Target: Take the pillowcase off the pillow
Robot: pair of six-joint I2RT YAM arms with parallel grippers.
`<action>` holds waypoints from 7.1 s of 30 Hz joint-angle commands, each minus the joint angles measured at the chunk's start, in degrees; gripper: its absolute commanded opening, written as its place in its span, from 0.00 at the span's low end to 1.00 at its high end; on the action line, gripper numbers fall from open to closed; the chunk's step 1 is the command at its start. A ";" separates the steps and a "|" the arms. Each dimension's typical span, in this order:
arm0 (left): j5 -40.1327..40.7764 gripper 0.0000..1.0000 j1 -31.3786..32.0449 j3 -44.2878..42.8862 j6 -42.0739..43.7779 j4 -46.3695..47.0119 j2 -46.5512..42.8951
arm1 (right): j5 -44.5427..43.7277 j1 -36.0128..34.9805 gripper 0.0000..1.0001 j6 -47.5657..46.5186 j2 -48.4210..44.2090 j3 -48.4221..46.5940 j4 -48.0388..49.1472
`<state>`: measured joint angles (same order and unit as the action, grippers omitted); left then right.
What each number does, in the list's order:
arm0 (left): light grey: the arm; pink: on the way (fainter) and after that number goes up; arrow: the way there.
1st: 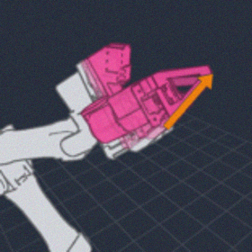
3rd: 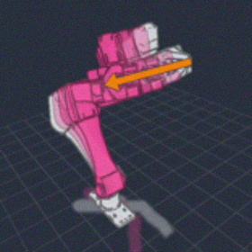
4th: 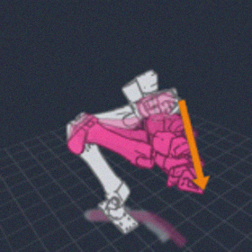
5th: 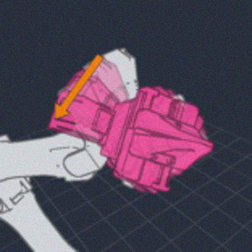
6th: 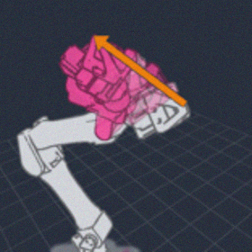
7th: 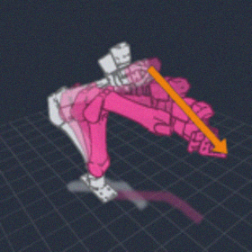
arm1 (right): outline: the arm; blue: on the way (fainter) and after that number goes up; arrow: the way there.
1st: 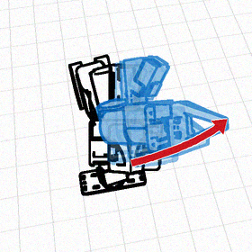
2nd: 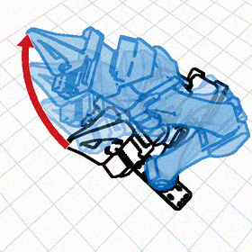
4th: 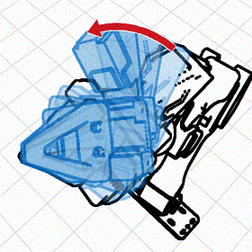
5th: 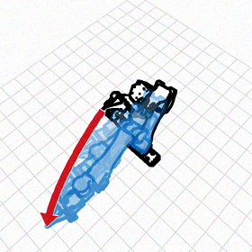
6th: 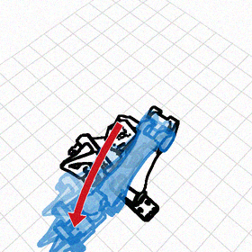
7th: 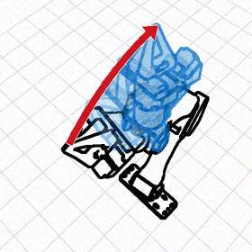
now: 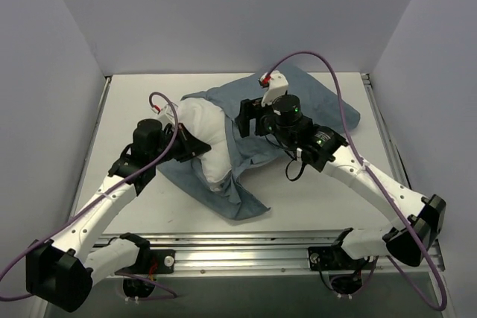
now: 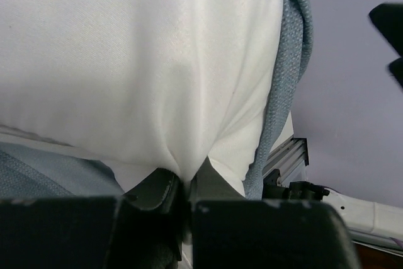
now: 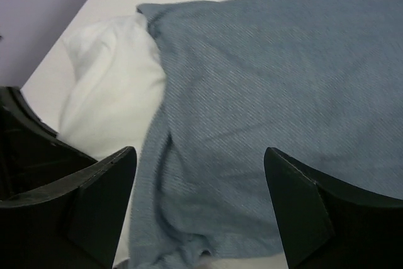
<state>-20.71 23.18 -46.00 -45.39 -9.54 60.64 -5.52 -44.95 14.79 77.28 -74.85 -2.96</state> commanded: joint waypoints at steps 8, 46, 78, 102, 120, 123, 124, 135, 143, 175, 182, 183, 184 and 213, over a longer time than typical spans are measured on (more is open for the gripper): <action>-0.12 0.02 1.25 -11.21 -0.76 1.90 1.14 | 1.21 0.04 0.78 5.16 -4.50 11.65 -0.65; -19.73 0.84 -12.63 0.30 7.76 -28.51 -17.13 | -0.20 29.84 0.55 4.38 0.36 10.16 -0.81; -6.62 0.68 -11.76 -10.60 27.10 -13.58 16.61 | 20.01 6.90 0.95 -19.87 19.74 -20.92 -4.68; 2.86 0.02 -7.71 -14.64 27.63 -25.25 4.50 | -3.15 7.49 0.00 -23.85 44.63 -39.23 -12.86; 20.89 0.02 -8.24 -17.29 24.38 -39.88 -14.86 | -1.80 37.40 0.00 -3.53 36.12 -34.85 -15.95; 19.06 0.02 -8.33 -16.41 23.76 -31.55 -10.12 | 4.36 34.15 0.02 -3.62 33.83 -32.47 -13.83; 19.30 0.02 -8.41 -16.49 23.68 -29.16 -6.89 | 4.90 33.27 0.06 -3.62 33.30 -32.29 -13.74; 13.41 0.94 -1.42 -32.66 27.89 -24.29 6.51 | 9.74 27.72 0.83 1.03 11.27 -19.13 -8.39; 20.96 0.94 16.09 -24.85 26.66 -24.75 5.80 | 12.02 22.82 0.94 8.51 -5.11 7.14 -2.66; 29.94 0.02 18.07 -21.06 26.75 -21.56 21.55 | -13.63 6.79 0.11 19.41 1.11 23.96 -7.93; 27.22 0.02 1.82 -28.16 31.93 -29.92 12.32 | -18.12 24.71 0.00 15.54 2.00 14.49 -12.85; 25.65 0.02 -0.48 -29.49 32.37 -30.44 11.79 | -17.95 29.35 0.00 15.36 2.09 11.25 -13.21; 22.33 0.02 -2.59 -30.63 32.38 -30.97 11.08 | -17.69 31.57 0.00 15.27 2.70 9.74 -13.30; 14.73 0.02 -14.65 -34.31 32.12 -33.88 -5.28 | -8.37 56.29 0.00 11.67 14.57 -9.35 -11.28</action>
<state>-13.08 10.46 -73.28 -14.26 -48.75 57.74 -2.59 8.43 28.62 92.90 -80.09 -18.44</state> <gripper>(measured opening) 0.059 0.016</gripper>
